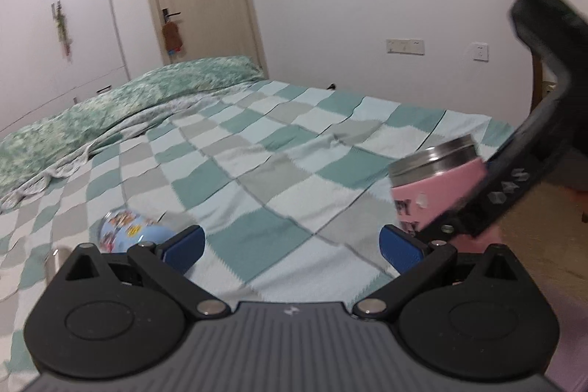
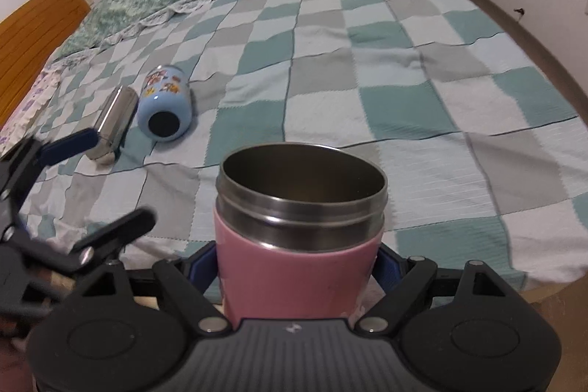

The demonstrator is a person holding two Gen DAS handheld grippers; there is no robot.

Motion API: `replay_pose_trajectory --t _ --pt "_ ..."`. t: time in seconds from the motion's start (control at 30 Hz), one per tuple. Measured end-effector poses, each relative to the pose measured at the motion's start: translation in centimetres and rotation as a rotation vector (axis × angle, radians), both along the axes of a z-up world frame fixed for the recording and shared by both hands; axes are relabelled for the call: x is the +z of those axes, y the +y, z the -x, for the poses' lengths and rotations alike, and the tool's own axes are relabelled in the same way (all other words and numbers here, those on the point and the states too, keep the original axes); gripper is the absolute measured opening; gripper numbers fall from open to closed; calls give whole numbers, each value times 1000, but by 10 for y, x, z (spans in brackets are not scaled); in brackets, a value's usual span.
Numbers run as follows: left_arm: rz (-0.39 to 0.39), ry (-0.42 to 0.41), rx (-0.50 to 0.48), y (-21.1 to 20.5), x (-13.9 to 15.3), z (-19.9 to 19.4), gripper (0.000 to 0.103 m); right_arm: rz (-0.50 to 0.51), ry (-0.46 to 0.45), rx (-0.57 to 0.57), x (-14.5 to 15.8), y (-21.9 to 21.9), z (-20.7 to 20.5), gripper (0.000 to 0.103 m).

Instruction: Flip cup upright

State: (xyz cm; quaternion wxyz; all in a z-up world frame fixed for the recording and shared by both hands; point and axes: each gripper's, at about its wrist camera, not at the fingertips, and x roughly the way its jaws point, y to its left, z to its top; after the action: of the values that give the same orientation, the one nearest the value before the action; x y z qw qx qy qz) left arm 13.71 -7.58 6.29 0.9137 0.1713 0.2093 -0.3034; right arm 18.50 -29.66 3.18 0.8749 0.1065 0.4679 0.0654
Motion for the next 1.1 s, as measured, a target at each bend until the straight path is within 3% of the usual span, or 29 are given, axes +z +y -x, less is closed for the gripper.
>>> replay_pose_trajectory --t 0.3,0.63,0.67,0.7,0.77,0.9,1.1 --pt "11 12 93 21 3 28 103 -28 -15 -48 -29 6 -41 84" --pt "6 59 162 13 2 37 103 -56 -13 -29 -42 3 -54 84" --pt "8 65 171 11 2 36 103 -51 -24 -24 -42 2 -52 88" --pt "14 73 175 10 2 37 103 -30 -53 -20 -40 0 -48 95" --pt "24 93 181 6 2 36 103 4 -127 -7 -33 -6 -35 100" --pt "27 116 192 -9 1 33 103 -14 -257 -6 -20 -34 -8 103" --pt "38 189 207 -46 -4 17 103 -29 -376 -54 -18 -86 19 103"
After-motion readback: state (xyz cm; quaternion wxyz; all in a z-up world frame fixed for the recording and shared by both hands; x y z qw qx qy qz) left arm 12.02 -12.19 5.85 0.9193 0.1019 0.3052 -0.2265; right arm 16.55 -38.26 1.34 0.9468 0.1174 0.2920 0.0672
